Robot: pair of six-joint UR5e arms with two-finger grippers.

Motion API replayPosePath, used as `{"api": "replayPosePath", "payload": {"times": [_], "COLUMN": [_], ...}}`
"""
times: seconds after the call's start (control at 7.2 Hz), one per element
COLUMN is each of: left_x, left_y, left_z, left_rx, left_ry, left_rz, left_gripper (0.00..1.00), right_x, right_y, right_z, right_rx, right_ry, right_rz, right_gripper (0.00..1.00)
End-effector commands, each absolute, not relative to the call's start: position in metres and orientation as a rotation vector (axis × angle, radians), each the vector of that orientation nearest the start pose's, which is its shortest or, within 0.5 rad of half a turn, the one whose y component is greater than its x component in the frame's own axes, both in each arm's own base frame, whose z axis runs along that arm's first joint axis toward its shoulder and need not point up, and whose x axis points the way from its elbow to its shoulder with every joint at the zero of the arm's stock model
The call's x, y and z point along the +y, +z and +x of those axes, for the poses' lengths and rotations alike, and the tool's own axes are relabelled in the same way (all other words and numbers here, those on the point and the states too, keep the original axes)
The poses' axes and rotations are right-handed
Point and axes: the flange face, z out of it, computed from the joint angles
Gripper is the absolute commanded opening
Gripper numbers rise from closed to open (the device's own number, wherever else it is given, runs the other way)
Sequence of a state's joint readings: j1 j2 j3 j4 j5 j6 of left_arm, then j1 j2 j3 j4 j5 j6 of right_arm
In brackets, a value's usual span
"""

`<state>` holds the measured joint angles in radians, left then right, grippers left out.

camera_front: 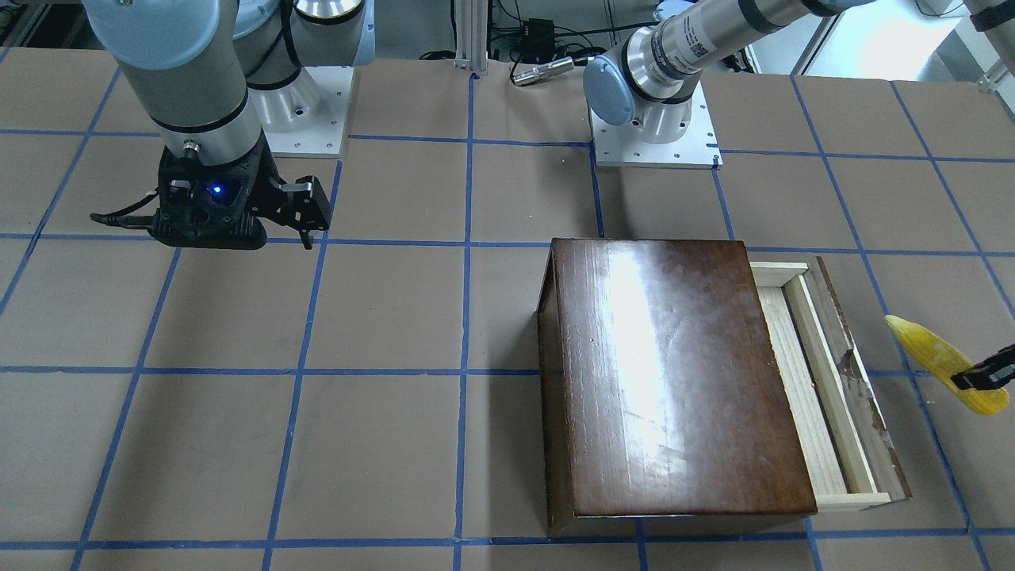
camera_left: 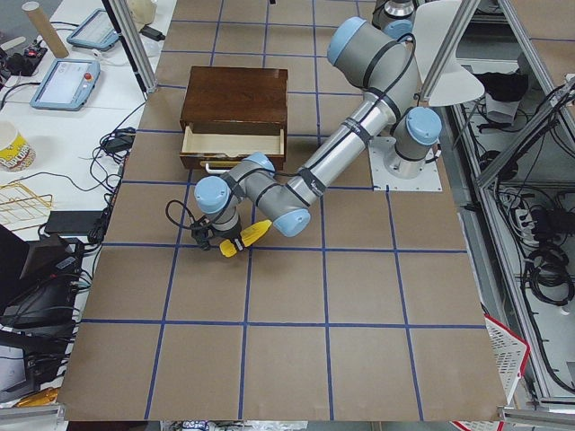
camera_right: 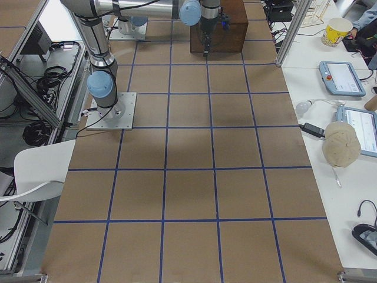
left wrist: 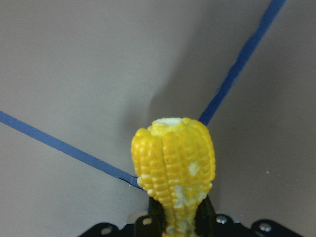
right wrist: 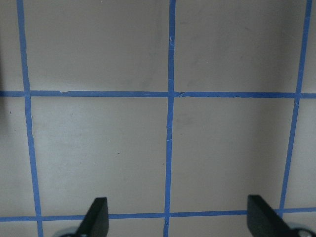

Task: Open drawer and put corn inside
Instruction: 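Lower the left gripper and grasp the yellow corn cob, then lift the corn and carry it over the open drawer with the left gripper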

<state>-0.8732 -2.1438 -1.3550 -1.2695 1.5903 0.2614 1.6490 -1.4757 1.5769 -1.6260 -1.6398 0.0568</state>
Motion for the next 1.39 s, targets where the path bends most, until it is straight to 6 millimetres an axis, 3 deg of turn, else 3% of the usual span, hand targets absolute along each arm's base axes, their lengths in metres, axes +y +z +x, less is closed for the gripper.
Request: {"api": "replayPosePath", "payload": {"times": [0.0, 0.14, 0.42, 0.56, 0.69, 0.83, 1.25], "left_x": [-0.629, -0.629, -0.627, -0.631, -0.634, -0.636, -0.657], "left_y": [0.363, 0.398, 0.443, 0.453, 0.463, 0.465, 0.436], "left_z": [0.298, 0.280, 0.226, 0.193, 0.161, 0.145, 0.097], "left_rx": [3.103, 3.124, 3.135, 3.125, 3.115, 3.117, 3.131], "left_ry": [0.091, 0.073, 0.023, 0.010, 0.000, -0.001, 0.050], "left_rz": [-0.516, -0.364, -0.055, 0.118, 0.186, 0.210, 0.304], "left_gripper": [0.08, 0.08, 0.08, 0.09, 0.09, 0.09, 0.09], "right_x": [-0.514, -0.514, -0.514, -0.514, -0.514, -0.514, -0.514], "right_y": [0.442, 0.442, 0.442, 0.442, 0.442, 0.442, 0.442], "right_z": [0.167, 0.167, 0.167, 0.167, 0.167, 0.167, 0.167], "right_rx": [3.213, 3.213, 3.213, 3.211, 3.213, 3.213, 3.213], "right_ry": [0.066, 0.066, 0.066, 0.067, 0.066, 0.069, 0.069], "right_rz": [-0.037, -0.037, -0.037, -0.039, -0.037, -0.037, -0.037], "right_gripper": [1.00, 1.00, 1.00, 1.00, 1.00, 1.00, 1.00]}}
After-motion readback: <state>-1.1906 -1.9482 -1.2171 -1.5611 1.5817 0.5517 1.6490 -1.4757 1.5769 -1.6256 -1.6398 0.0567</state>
